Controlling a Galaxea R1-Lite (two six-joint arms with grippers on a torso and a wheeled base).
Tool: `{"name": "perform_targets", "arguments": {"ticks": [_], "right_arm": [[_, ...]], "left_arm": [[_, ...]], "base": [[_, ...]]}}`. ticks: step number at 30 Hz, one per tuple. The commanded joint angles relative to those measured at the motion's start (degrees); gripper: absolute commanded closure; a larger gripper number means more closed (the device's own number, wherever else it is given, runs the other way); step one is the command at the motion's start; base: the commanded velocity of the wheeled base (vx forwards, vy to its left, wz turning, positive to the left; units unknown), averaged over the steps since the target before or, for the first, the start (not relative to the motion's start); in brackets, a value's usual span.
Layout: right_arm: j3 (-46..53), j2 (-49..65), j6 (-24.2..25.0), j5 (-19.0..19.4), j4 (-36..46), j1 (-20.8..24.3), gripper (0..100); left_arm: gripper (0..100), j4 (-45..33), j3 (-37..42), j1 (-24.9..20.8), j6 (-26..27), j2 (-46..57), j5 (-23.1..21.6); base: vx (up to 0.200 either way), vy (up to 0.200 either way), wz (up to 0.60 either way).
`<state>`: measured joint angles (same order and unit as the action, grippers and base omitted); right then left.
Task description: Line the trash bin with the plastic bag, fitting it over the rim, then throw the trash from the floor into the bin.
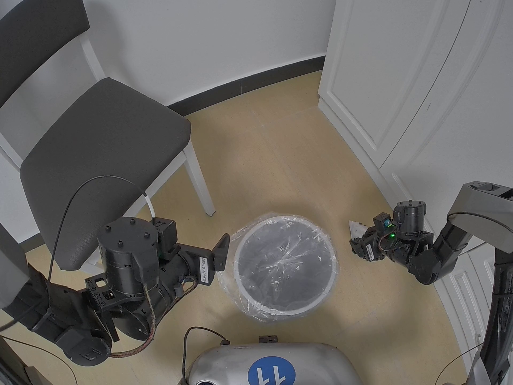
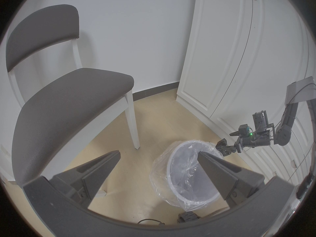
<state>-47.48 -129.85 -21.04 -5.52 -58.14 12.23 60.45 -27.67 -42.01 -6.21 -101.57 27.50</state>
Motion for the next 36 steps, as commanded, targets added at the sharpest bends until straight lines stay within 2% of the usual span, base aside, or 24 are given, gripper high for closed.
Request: {"name": "perform_targets", "arguments": {"ticks": [1,6,10,16,19,32,36], "right_arm": [[1.78,3.47,-1.46,-1.60,-0.05,-0.19,0],[1.60,1.89,-5.68,-2.83,0.74,-3.44,0],[-1.56,-2.60,-6.03,-2.83,1.45,-5.64,0],[-8.33,-7.61,-4.18,-2.74,8.65,-8.01,0],[-10.00,-9.45,-1.81,-2.83,9.45,-7.74,0],[-19.49,-19.03,-1.11,-7.31,10.15,-8.80,0],[-21.16,-19.56,1.27,-7.13,10.94,-8.80,0]], "left_arm": [[0,0.02,0.25,-0.18,0.14,1.11,0.01],[0,0.10,1.13,-0.18,0.32,1.03,-0.17],[0,0.10,1.31,-0.79,0.40,1.03,-0.17],[0,0.10,1.31,-0.88,0.76,1.11,-0.08],[0,0.10,1.31,-0.88,0.76,1.11,0.01],[0,0.10,0.95,-0.88,0.76,1.11,-0.08],[0,0.10,0.69,-0.79,0.76,1.11,-0.08]], "base": [[0.000,0.000,0.00],[0.000,0.000,0.00],[0.000,0.000,0.00],[0.000,0.000,0.00],[0.000,0.000,0.00],[0.000,0.000,0.00],[0.000,0.000,0.00]]}}
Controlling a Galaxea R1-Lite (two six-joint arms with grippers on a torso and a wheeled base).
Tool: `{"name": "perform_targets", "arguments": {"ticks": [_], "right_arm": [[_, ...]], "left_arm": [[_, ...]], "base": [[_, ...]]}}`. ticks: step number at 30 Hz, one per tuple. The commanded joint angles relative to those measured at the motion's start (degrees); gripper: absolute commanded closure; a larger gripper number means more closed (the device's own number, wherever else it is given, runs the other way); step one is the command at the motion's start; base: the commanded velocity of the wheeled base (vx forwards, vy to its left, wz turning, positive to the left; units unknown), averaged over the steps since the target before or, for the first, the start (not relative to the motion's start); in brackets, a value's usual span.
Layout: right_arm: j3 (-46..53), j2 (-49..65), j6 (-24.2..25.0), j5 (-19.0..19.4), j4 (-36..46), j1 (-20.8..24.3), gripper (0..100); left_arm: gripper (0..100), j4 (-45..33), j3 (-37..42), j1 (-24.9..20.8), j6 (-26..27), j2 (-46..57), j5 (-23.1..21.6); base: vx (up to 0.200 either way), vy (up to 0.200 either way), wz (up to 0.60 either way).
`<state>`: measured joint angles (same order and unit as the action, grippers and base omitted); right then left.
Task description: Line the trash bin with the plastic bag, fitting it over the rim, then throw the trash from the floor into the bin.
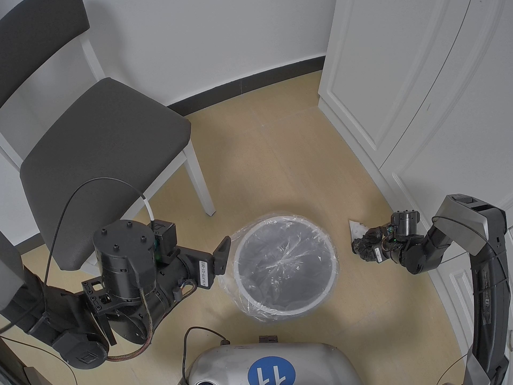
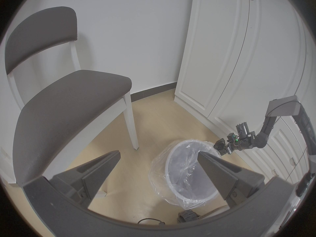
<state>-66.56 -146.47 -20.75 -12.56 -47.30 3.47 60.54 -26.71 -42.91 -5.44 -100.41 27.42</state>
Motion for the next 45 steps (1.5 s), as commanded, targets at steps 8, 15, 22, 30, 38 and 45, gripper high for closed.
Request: {"name": "perform_targets", "arguments": {"ticks": [8,15,22,30,38,45], "right_arm": [[-5.42,-4.00,6.69,3.06,1.33,0.30,0],[-9.46,-6.20,13.28,6.76,2.65,0.39,0],[-10.61,-6.20,14.77,6.58,6.17,0.13,0],[-10.96,-6.28,14.95,6.84,6.34,-0.13,0],[-11.22,-6.37,15.56,6.84,6.43,-0.13,100],[-11.40,-6.37,15.74,6.84,6.87,-0.22,100]], "left_arm": [[0,1.78,-0.10,0.11,0.08,-0.22,0.01],[0,4.50,0.43,0.11,1.66,-0.57,0.01],[0,5.64,0.78,0.11,1.92,-0.92,0.01],[0,5.73,0.87,0.11,1.92,-0.92,0.01],[0,5.73,0.78,0.11,1.92,-0.92,0.01],[0,5.73,0.87,0.11,1.92,-0.75,0.01]], "base": [[0.000,0.000,0.00],[0.000,0.000,0.00],[0.000,0.000,0.00],[0.000,0.000,0.00],[0.000,0.000,0.00],[0.000,0.000,0.00]]}}
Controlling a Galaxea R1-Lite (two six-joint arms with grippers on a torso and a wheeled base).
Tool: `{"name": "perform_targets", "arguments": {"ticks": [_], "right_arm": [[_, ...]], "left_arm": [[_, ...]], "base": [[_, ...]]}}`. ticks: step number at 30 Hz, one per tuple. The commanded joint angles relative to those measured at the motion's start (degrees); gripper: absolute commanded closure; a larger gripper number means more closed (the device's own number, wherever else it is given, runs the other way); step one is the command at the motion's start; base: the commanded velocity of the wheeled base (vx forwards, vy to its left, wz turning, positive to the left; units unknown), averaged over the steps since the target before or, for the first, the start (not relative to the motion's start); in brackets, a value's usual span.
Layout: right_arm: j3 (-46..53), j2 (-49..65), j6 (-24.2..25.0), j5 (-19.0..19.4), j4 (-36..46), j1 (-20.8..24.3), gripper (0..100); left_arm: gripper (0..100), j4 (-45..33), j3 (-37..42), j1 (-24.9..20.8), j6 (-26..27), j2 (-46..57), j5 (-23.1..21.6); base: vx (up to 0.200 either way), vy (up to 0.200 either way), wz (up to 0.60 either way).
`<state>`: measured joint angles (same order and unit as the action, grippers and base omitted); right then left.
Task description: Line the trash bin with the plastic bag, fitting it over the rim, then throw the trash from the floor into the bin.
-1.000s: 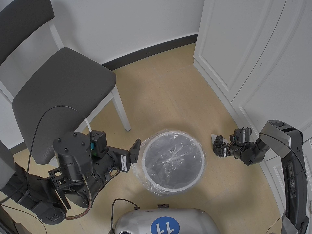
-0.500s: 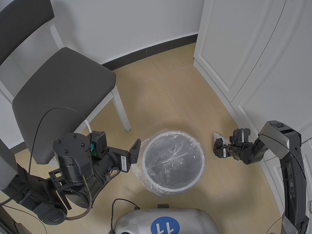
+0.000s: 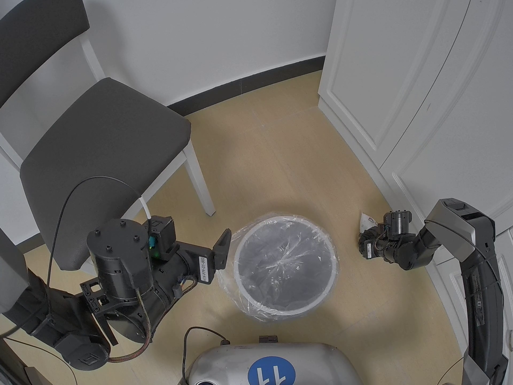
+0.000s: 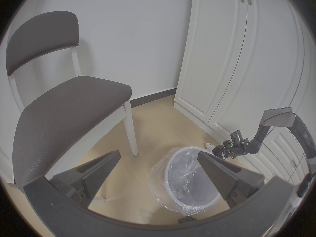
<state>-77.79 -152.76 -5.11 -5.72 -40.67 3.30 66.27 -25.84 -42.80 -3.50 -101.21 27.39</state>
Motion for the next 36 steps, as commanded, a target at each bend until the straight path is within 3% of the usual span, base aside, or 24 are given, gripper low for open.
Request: {"name": "perform_targets", "arguments": {"ticks": [1,17,23,28,36], "right_arm": [[-0.26,-0.08,0.36,0.00,0.68,-0.05,100],[-2.81,-2.37,0.71,-0.43,1.29,-0.05,100],[-0.08,-2.63,0.27,1.67,-6.97,0.04,100],[9.15,5.98,-2.36,6.24,-12.33,-0.23,100],[23.03,20.48,-7.46,7.21,-21.65,0.48,100]], "left_arm": [[0,0.00,0.00,0.00,-0.02,0.04,0.03],[0,0.00,0.09,0.00,-0.02,0.40,0.03],[0,0.00,0.09,0.09,-0.02,1.54,0.03],[0,0.00,0.44,0.53,1.48,5.58,0.03],[0,-1.32,-0.17,3.69,5.43,17.09,-0.32]], "base": [[0.000,0.000,0.00],[0.000,0.000,0.00],[0.000,0.000,0.00],[0.000,0.000,0.00],[0.000,0.000,0.00]]}}
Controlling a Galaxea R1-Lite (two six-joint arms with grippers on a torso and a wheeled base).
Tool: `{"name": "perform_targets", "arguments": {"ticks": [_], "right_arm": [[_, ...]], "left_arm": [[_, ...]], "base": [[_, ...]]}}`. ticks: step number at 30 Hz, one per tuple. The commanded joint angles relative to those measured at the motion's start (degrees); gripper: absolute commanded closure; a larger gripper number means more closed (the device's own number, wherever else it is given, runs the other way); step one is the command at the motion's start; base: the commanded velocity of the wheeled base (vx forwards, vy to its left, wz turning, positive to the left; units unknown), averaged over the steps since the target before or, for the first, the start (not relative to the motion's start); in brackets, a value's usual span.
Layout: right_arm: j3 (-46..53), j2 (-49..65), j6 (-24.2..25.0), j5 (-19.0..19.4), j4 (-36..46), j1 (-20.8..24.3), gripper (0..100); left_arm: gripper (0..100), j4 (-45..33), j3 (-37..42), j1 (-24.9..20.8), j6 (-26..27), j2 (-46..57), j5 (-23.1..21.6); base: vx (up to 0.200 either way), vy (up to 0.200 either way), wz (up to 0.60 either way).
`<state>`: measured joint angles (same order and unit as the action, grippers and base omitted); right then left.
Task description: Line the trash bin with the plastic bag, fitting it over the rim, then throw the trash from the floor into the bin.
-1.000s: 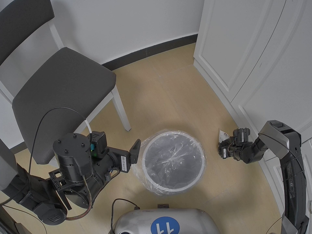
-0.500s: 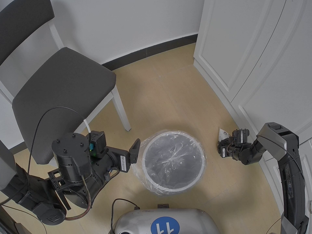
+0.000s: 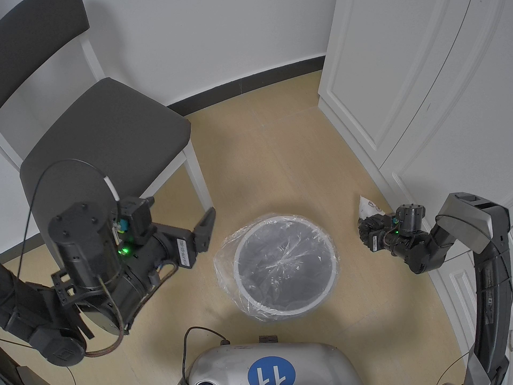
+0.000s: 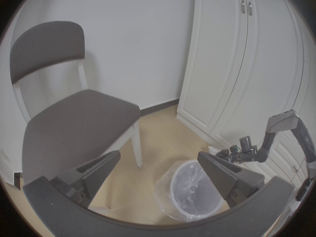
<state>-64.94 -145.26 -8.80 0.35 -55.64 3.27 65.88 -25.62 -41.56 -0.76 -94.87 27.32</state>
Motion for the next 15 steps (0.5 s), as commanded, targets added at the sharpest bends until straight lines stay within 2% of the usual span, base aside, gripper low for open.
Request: {"name": "perform_targets", "arguments": {"ticks": [1,8,15], "right_arm": [[11.50,14.39,-4.38,1.14,-7.82,0.60,100],[17.65,24.77,-5.00,0.53,-10.37,2.62,100],[23.10,33.82,-5.09,0.53,-12.92,4.56,100]], "left_arm": [[0,-1.28,-0.39,2.80,3.13,12.34,-0.34],[0,-7.61,-0.92,3.85,5.33,22.71,-1.39],[0,-13.32,-1.27,3.85,5.68,27.28,-3.06]], "base": [[0.000,0.000,0.00],[0.000,0.000,0.00],[0.000,0.000,0.00]]}}
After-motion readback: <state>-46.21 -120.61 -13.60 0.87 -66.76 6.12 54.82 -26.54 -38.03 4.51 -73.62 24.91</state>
